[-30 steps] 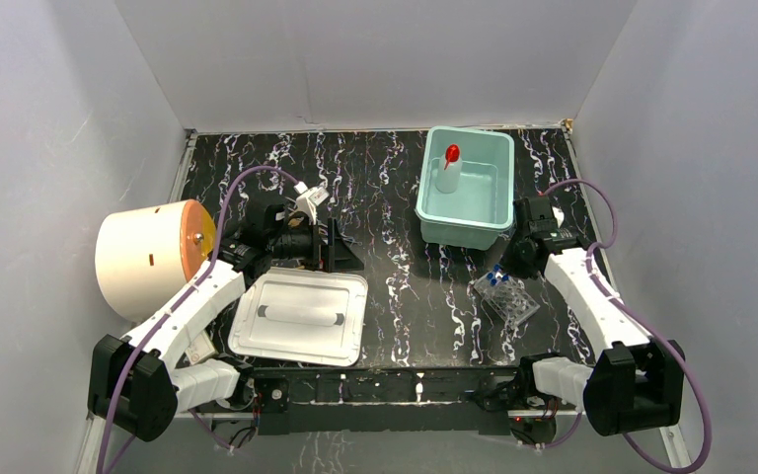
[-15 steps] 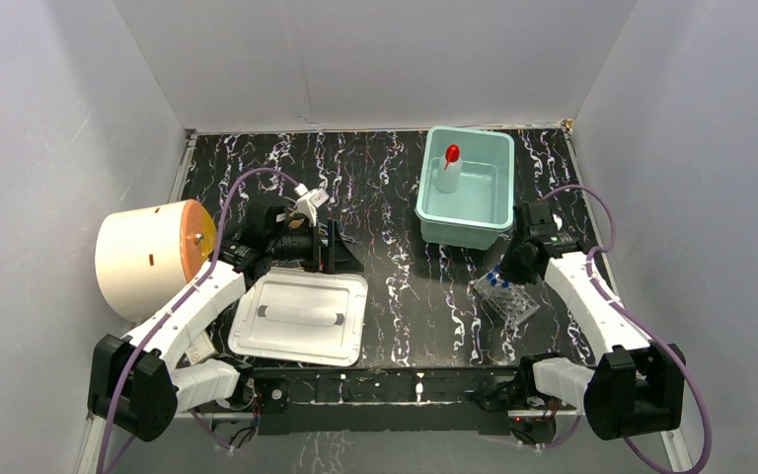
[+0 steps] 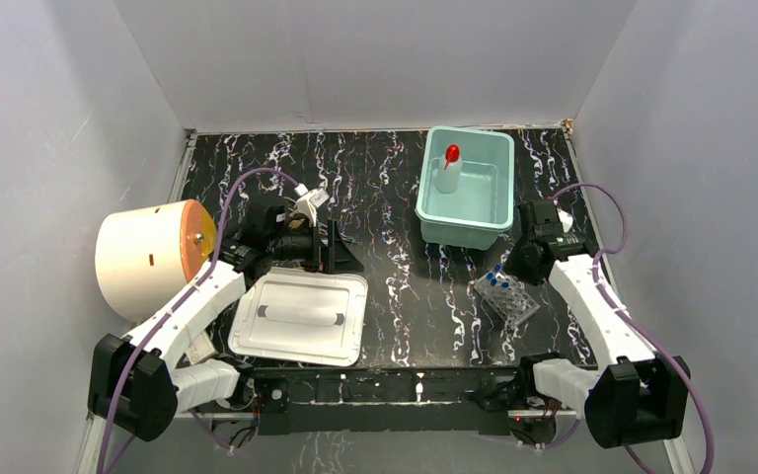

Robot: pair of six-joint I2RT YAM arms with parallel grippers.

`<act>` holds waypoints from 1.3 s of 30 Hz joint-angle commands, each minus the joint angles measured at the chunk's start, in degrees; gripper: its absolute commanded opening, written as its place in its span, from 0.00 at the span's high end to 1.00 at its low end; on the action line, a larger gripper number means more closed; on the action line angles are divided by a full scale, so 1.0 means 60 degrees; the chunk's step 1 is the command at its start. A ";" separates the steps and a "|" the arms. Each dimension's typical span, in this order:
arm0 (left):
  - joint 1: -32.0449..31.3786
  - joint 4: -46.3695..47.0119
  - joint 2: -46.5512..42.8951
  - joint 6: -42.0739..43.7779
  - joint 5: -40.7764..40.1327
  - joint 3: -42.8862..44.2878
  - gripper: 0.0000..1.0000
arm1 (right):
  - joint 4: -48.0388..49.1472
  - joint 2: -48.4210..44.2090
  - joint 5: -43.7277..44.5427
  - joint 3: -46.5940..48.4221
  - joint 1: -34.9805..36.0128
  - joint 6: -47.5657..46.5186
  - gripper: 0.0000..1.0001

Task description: Organize the chemistry lab equipment

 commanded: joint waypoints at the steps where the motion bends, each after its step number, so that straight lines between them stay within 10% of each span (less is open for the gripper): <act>1: -0.0030 -0.0017 -0.0037 0.0124 0.0157 0.0051 0.16 | -0.0422 -0.0541 0.0035 -0.0190 -0.0057 0.0522 0.59; 39: -0.0027 -0.0046 -0.0174 0.0089 0.0127 -0.0111 0.16 | 0.0757 -0.0174 -0.1134 -0.0241 -0.0067 0.0545 0.70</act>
